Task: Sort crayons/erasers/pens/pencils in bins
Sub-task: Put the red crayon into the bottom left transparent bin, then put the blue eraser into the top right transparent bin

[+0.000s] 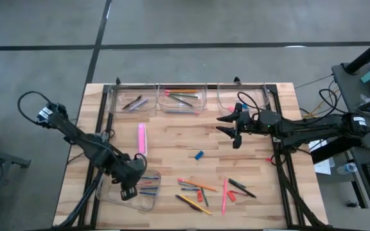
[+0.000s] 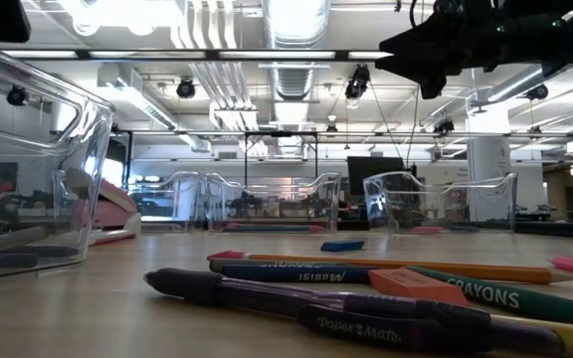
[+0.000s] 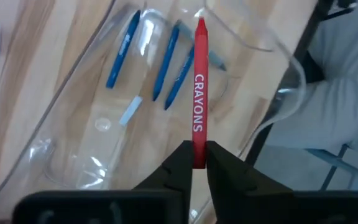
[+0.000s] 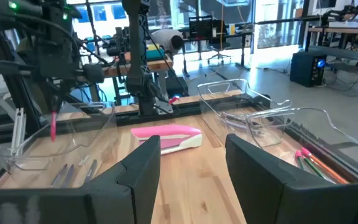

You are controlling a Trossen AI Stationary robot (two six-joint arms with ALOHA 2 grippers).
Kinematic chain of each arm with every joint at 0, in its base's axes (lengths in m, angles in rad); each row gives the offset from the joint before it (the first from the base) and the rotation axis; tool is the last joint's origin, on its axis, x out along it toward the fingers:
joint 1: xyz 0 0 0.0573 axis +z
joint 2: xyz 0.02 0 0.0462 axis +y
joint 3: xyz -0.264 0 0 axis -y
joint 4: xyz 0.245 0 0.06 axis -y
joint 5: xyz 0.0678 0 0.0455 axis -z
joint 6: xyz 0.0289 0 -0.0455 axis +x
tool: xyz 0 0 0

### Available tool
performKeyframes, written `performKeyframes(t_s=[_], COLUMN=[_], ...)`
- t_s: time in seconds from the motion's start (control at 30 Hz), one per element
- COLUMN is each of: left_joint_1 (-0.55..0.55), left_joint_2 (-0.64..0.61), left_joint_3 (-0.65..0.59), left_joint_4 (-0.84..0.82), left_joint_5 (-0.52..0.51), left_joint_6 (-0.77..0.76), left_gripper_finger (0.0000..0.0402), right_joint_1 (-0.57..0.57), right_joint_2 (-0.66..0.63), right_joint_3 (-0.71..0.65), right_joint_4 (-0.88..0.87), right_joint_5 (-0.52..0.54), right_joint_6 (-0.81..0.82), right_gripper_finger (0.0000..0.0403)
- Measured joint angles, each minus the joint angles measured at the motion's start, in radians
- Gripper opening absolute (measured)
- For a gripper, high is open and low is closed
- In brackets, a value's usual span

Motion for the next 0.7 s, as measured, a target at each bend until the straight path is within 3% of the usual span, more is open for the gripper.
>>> performKeyframes(t_s=[0.27, 0.7], left_joint_1=[0.003, 0.006], left_joint_2=[0.008, 0.011], left_joint_3=[-0.017, -0.018], left_joint_4=[0.000, 0.016], left_joint_5=[-0.046, -0.067], left_joint_6=[-0.014, -0.017], left_gripper_finger=[0.0098, 0.0102], right_joint_1=[0.000, 0.000], right_joint_2=[0.003, 0.003], right_joint_3=[0.000, 0.000], right_joint_4=[0.002, 0.001], right_joint_5=[0.000, 0.000], right_joint_6=[0.008, 0.008], right_gripper_finger=[0.0171, 0.0171])
